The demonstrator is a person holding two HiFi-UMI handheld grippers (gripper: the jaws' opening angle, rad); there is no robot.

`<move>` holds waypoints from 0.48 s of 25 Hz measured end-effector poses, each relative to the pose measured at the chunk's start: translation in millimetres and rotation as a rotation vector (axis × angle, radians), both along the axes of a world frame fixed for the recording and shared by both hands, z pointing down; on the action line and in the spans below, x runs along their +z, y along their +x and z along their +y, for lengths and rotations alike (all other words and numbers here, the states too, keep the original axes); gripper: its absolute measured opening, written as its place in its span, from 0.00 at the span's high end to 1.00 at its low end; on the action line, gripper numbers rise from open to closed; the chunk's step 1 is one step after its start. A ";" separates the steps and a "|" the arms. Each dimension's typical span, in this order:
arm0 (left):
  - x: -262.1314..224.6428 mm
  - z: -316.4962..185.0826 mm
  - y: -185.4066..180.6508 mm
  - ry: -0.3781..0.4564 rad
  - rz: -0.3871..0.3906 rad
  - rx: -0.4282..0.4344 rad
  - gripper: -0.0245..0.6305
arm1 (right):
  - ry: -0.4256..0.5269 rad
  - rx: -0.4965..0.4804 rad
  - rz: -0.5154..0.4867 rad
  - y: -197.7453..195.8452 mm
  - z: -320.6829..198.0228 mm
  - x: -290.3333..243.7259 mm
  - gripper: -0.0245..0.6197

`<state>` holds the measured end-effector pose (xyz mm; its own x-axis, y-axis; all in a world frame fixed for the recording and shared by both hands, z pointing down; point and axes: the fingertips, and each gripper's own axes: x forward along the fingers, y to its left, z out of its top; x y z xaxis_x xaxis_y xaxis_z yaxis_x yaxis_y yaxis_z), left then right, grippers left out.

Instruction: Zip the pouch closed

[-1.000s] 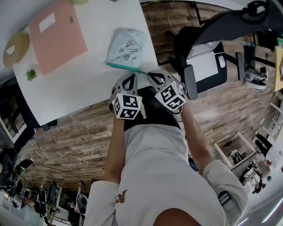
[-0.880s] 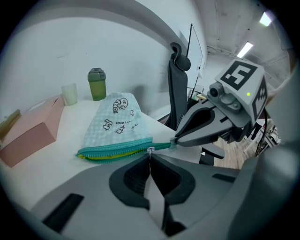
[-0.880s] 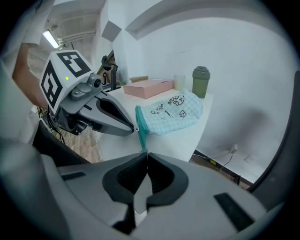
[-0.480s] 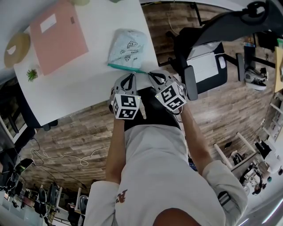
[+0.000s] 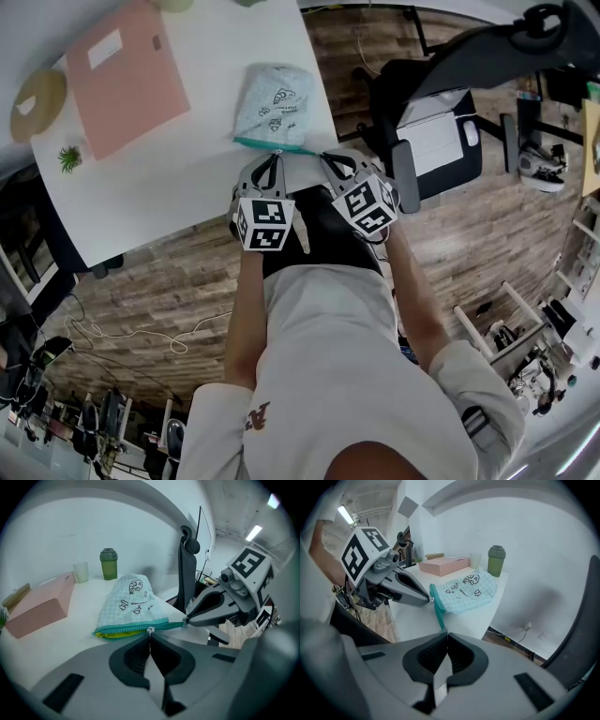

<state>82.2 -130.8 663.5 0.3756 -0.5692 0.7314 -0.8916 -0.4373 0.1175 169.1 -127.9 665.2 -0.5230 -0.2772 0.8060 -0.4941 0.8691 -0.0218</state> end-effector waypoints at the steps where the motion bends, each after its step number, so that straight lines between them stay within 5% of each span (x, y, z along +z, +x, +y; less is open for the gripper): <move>1: 0.5 -0.4 -2.6 -0.001 0.001 -0.009 0.96 | 0.000 0.003 0.003 0.9 -0.1 0.3 0.96; 12: 1.0 -4.3 -23.1 -0.003 -0.002 -0.044 0.97 | 0.002 0.032 0.019 8.9 -2.4 1.5 0.96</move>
<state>59.1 -135.2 664.6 0.3486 -0.5832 0.7337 -0.9102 -0.3975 0.1165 178.0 -130.3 666.7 -0.4985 -0.2950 0.8151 -0.5224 0.8527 -0.0108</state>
